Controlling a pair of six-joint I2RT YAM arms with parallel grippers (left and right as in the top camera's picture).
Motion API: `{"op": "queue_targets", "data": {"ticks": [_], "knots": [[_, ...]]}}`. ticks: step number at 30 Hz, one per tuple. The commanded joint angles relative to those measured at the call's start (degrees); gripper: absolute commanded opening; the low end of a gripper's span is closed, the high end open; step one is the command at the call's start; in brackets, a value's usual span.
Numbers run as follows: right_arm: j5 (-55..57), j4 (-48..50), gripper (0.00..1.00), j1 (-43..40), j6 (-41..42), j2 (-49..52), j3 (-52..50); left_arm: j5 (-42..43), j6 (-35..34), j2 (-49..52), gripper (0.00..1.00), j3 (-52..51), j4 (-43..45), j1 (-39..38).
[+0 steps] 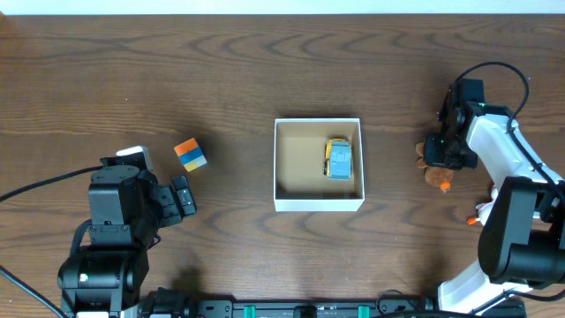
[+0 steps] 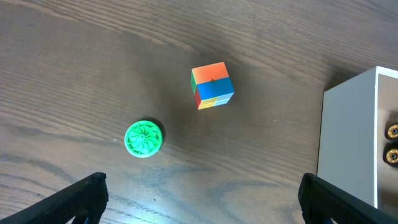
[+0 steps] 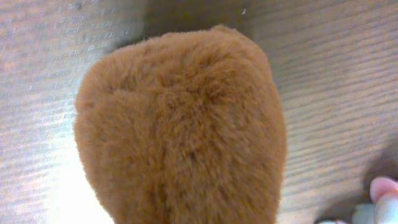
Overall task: Pack container
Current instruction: 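Move right gripper to the brown plush bear and grasp it, then carry the bear with right gripper into the box and release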
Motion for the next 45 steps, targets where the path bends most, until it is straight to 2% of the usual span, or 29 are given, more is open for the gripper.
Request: {"op": "queue_targets", "data": {"ticks": [1, 5, 10, 14, 18, 25, 32, 45], "knots": [[-1.4, -2.5, 0.05, 1.5, 0.1, -3.5, 3.2, -0.1, -0.6, 0.1, 0.98, 1.2, -0.3, 0.3], [-1.5, -7.6, 0.06, 4.3, 1.0, -8.2, 7.9, -0.1, -0.6, 0.1, 0.98, 1.2, -0.4, 0.3], [-1.6, -10.8, 0.08, 10.8, 8.2, -16.7, 13.3, -0.1, -0.6, 0.1, 0.98, 1.2, -0.4, 0.3], [-1.5, -8.4, 0.08, 19.5, 15.9, -23.0, 14.3, -0.1, -0.6, 0.1, 0.98, 1.2, -0.4, 0.3], [-1.4, -4.4, 0.08, 28.9, 23.4, -24.5, 14.2, -0.1, -0.6, 0.1, 0.98, 1.2, -0.4, 0.3], [4.1, 0.1, 0.09, 40.6, 35.6, -18.5, 13.4, -0.1, -0.6, 0.1, 0.98, 1.2, -0.4, 0.3], [4.1, 0.5, 0.1, 44.2, 43.4, -8.0, 13.4, -0.1, -0.6, 0.1, 0.98, 1.2, -0.4, 0.3], [1.3, 1.5, 0.11, 45.1, 45.1, 4.7, 13.4, -0.1, -0.6, 0.1, 0.98, 1.2, -0.4, 0.3]]}}
